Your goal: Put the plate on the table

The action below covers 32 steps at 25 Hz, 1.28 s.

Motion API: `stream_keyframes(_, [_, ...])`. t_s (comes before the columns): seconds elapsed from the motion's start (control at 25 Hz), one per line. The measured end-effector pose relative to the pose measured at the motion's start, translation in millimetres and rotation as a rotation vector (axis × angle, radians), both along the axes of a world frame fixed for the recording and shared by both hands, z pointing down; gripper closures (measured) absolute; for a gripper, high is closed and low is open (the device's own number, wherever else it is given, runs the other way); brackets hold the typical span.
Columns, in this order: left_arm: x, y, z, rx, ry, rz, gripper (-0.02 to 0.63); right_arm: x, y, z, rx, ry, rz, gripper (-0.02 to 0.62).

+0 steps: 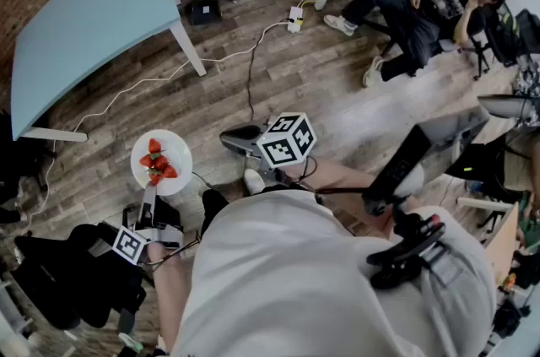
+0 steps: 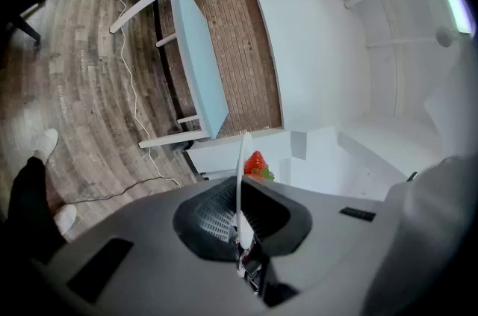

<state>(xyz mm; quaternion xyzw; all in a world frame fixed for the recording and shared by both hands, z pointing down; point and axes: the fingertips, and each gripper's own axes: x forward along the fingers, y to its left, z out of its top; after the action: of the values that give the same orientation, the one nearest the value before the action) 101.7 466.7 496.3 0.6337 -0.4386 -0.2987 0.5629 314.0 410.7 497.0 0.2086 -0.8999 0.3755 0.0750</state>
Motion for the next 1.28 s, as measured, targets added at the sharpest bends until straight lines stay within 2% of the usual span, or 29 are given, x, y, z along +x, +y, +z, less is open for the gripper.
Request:
stream_keyframes(0.28, [2,6,-4,-0.001,-0.034,-0.009,0.598,0,6,-2,0.010,0.015,-0.054,0.590])
stream_keyframes(0.4, [18,-9,-13,0.060,-0.049,0.023,0.598,12,5,0,0.051,0.043,-0.095,0.589])
stream_keyframes(0.48, [29,-23,-19,0.085,-0.039,0.040,0.598,22,-1,0,0.107,0.095,-0.108,0.589])
stream_keyframes(0.6, [19,-41,-20,0.028,-0.029,0.042,0.598,18,-14,-4,0.166,0.171,-0.098,0.588])
stream_keyframes(0.72, [2,-41,-16,-0.030,-0.026,0.020,0.598,5,-18,-2,0.181,0.191,-0.094,0.573])
stream_keyframes(1.0, [-4,-54,-16,-0.051,0.013,0.003,0.598,0,-32,0,0.166,0.179,-0.092,0.566])
stream_keyframes(1.12, [-15,-52,-14,-0.070,0.037,-0.030,0.598,-14,-36,1,0.171,0.188,-0.107,0.566])
stream_keyframes(1.28, [-37,-57,-6,-0.097,0.025,-0.046,0.598,-42,-52,1,0.211,0.205,-0.140,0.566])
